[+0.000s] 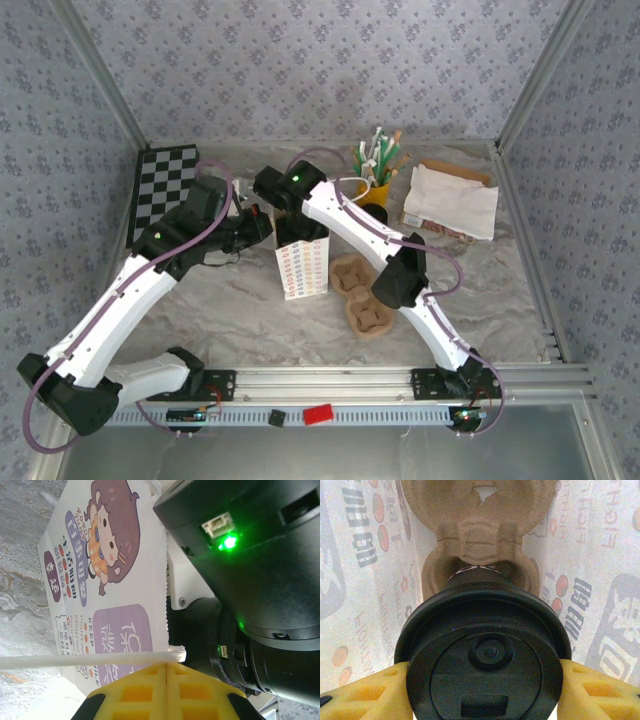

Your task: Pack the takeout coffee

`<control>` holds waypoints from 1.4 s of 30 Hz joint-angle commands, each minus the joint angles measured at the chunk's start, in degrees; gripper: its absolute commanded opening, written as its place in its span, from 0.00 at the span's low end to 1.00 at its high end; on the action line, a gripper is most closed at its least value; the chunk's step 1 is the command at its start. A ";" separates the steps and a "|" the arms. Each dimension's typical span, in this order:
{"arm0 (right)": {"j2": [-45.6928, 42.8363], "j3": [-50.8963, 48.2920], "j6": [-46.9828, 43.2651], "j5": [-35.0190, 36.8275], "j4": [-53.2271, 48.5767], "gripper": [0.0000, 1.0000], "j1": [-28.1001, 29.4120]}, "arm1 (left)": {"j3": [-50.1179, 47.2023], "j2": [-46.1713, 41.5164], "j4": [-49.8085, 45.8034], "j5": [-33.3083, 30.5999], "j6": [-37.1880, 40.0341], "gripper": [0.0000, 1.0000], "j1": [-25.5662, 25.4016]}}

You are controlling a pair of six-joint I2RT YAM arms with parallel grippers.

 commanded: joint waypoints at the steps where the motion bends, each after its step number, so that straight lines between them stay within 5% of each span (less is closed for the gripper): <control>1: -1.33 -0.79 -1.27 1.19 -11.20 0.53 0.76 | 1.49 -0.24 -2.65 -0.81 1.33 0.00 -0.42; 30: 2.34 -5.10 -2.15 0.01 -2.51 0.52 -0.63 | 1.73 0.56 -2.64 -0.45 1.41 0.00 -0.50; 42: 1.73 -4.79 -1.74 -0.70 -2.02 0.52 -0.30 | 2.62 0.56 -3.56 -1.21 1.80 0.13 -0.41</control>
